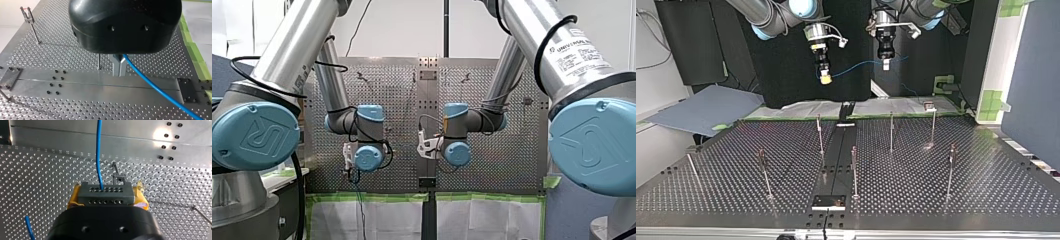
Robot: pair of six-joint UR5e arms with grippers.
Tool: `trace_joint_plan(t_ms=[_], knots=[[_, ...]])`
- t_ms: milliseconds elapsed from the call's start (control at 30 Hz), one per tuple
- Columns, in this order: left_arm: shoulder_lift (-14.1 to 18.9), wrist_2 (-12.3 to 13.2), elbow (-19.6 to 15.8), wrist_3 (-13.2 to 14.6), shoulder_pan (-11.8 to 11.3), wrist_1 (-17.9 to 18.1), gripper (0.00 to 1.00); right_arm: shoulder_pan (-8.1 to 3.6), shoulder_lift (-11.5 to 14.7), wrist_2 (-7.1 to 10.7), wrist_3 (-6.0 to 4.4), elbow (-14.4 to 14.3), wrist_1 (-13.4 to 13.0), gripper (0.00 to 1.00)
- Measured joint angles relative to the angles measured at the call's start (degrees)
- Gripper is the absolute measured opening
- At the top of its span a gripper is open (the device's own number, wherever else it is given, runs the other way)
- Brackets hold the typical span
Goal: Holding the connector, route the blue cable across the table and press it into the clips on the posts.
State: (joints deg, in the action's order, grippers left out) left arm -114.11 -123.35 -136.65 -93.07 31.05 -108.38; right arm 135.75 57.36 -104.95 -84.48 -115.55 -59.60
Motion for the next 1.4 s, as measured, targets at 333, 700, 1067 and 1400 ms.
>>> trace_joint_plan(t_ms=[333,700,1067,1400], knots=[[-0.1,-0.1,-0.1,0.1,0.1,0.1,0.0,-0.04,-0.1,-0.07,0.02,0.1,0.1,0.0],[-5.1,-2.9,-3.9,0.9,1.6,1.9,0.0,-0.26,-5.0,-3.04,0.09,2.3,5.0,0.0],[-6.4,-3.0,-4.1,0.9,1.6,1.9,0.0,-0.26,-8.0,-3.16,0.09,2.4,10.6,0.0],[-4.0,-1.5,-2.9,-1.6,1.7,0.2,0.0,1.14,-6.0,-2.31,-0.45,4.4,15.9,0.0]])
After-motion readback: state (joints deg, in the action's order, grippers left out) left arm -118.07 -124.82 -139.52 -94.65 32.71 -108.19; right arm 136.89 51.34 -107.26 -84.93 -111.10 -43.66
